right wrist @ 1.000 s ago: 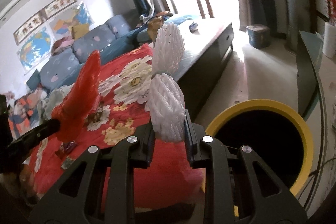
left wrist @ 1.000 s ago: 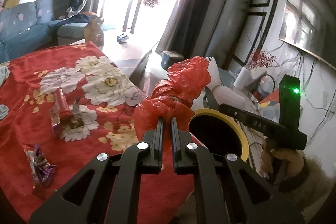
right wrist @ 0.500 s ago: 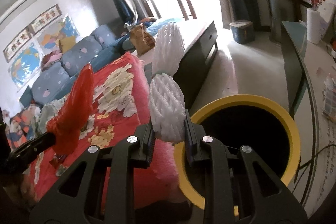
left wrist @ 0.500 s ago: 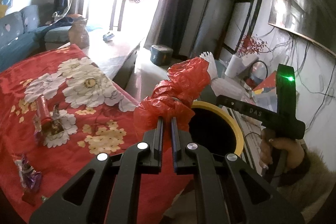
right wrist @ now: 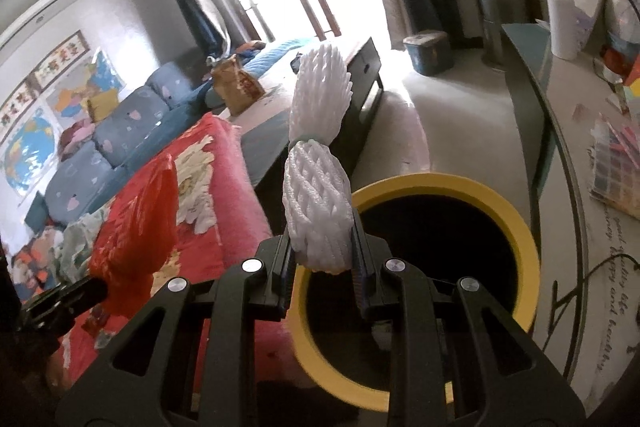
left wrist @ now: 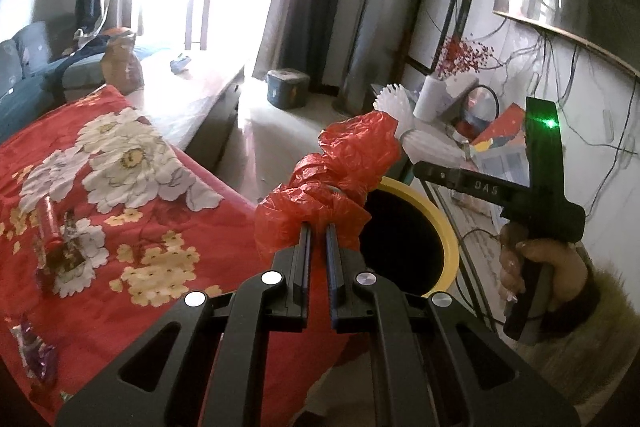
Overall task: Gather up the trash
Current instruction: 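Carry the foam sleeve and red bag in both tools over the bin, then open both tools to drop the foam sleeve and red bag into the bin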
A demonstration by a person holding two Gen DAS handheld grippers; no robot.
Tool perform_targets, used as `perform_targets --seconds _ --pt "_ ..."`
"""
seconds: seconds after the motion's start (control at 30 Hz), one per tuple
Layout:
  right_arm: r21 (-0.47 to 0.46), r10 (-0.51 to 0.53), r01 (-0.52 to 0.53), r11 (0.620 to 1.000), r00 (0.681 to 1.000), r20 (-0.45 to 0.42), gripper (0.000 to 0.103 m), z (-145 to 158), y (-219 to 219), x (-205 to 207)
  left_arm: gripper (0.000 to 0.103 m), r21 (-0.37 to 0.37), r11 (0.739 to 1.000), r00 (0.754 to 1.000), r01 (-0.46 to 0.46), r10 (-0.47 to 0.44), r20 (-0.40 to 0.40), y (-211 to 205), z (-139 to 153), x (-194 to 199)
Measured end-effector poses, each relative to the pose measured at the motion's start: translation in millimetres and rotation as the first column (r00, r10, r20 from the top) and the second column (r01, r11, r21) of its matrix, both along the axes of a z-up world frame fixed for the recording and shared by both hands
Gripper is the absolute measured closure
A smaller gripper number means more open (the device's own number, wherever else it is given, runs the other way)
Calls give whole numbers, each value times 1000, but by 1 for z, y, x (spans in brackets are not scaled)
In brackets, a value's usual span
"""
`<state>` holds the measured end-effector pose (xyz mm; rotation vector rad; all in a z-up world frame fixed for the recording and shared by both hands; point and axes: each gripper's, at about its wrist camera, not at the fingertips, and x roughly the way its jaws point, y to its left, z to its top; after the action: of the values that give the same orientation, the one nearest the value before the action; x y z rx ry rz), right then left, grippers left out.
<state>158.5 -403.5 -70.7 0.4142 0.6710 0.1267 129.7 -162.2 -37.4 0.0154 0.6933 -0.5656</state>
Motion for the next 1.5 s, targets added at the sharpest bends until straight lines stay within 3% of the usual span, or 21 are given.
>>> perform_targets --seconds 0.77,1.3,1.5 --pt "17 -123 125 992 987 -102 85 -43 -47 2 96 77 991 987 112 -102 -121 -70 -56 26" --pt "39 -133 142 989 976 -173 85 -74 -66 0 96 143 977 973 160 -132 -189 -109 -93 44" --pt "49 -105 116 992 978 -181 83 -74 -68 0 96 132 980 972 147 -119 -204 -112 -100 49"
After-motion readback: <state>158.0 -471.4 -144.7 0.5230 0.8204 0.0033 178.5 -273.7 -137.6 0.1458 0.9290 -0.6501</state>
